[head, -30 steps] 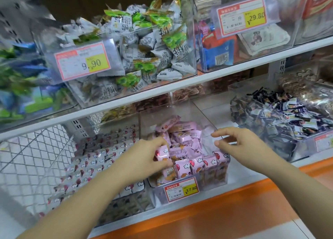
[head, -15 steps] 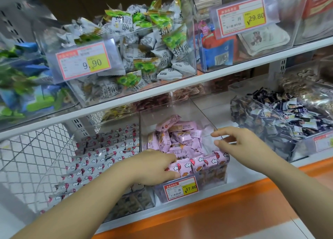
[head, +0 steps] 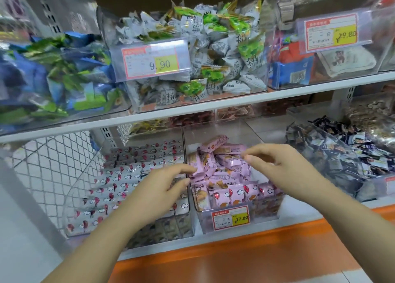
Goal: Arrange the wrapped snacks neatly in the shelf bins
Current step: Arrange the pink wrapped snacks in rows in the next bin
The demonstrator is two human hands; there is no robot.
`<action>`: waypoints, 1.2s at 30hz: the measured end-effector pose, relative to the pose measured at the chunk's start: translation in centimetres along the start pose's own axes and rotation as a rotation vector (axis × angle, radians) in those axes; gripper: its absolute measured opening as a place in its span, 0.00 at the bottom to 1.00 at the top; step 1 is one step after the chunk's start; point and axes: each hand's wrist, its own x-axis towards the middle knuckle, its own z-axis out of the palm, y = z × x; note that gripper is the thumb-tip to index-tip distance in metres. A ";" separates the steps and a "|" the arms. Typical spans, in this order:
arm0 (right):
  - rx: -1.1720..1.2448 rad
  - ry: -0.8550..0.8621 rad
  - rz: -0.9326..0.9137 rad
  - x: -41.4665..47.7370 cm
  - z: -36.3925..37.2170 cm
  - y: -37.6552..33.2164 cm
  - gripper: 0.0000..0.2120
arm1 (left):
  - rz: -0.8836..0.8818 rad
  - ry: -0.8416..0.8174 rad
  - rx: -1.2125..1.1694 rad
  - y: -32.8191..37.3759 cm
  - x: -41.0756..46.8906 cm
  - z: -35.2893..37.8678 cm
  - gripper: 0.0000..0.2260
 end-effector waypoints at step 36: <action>-0.017 -0.499 0.158 6.8 7.6 -2.2 0.02 | 0.042 0.065 -0.333 -3.6 -1.1 2.2 0.14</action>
